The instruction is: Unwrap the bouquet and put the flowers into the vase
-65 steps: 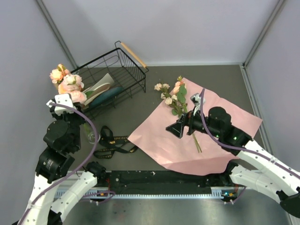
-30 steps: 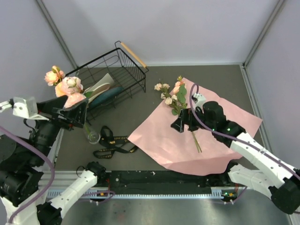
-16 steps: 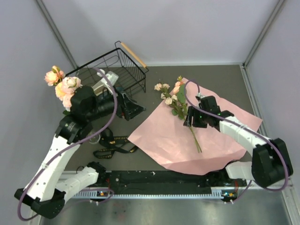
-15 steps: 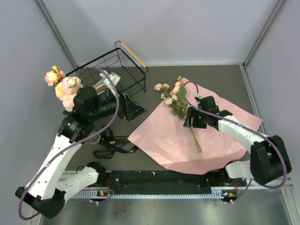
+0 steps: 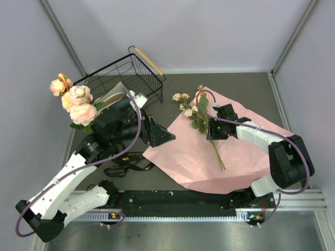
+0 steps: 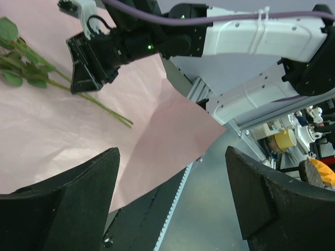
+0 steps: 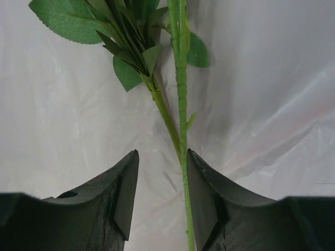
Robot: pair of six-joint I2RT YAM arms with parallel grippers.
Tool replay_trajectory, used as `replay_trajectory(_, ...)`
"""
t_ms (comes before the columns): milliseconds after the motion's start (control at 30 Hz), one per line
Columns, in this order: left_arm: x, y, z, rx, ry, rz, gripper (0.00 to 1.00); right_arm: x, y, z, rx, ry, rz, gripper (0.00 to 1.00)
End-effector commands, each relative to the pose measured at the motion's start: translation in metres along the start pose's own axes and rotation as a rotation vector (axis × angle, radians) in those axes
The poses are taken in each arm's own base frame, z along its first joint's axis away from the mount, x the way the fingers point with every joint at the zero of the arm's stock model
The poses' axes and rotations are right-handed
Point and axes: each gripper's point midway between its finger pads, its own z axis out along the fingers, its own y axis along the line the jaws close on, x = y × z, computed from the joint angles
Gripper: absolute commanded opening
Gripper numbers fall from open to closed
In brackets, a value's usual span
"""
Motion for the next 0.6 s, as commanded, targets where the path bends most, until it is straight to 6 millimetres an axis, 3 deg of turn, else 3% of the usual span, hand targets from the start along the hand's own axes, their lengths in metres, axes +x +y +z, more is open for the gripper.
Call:
replay_trajectory(0, 0.003, -0.002, 0.004, -0.006, -0.035, -0.004, 0.88, -0.022, -0.006, 0.003, 0.047, -0.066, -0.041, 0.39)
replay_trajectory(233, 0.005, -0.001, 0.014, -0.027, -0.002, 0.009, 0.87, -0.027, -0.005, 0.003, 0.039, -0.092, -0.051, 0.28)
replay_trajectory(300, 0.005, 0.000, 0.017, -0.033, 0.000, 0.013, 0.87, -0.024, -0.006, 0.007, 0.036, -0.080, -0.055, 0.18)
replay_trajectory(567, 0.012, -0.001, 0.019, -0.042, 0.019, 0.005, 0.86, -0.028, -0.008, 0.014, 0.047, -0.081, -0.067, 0.17)
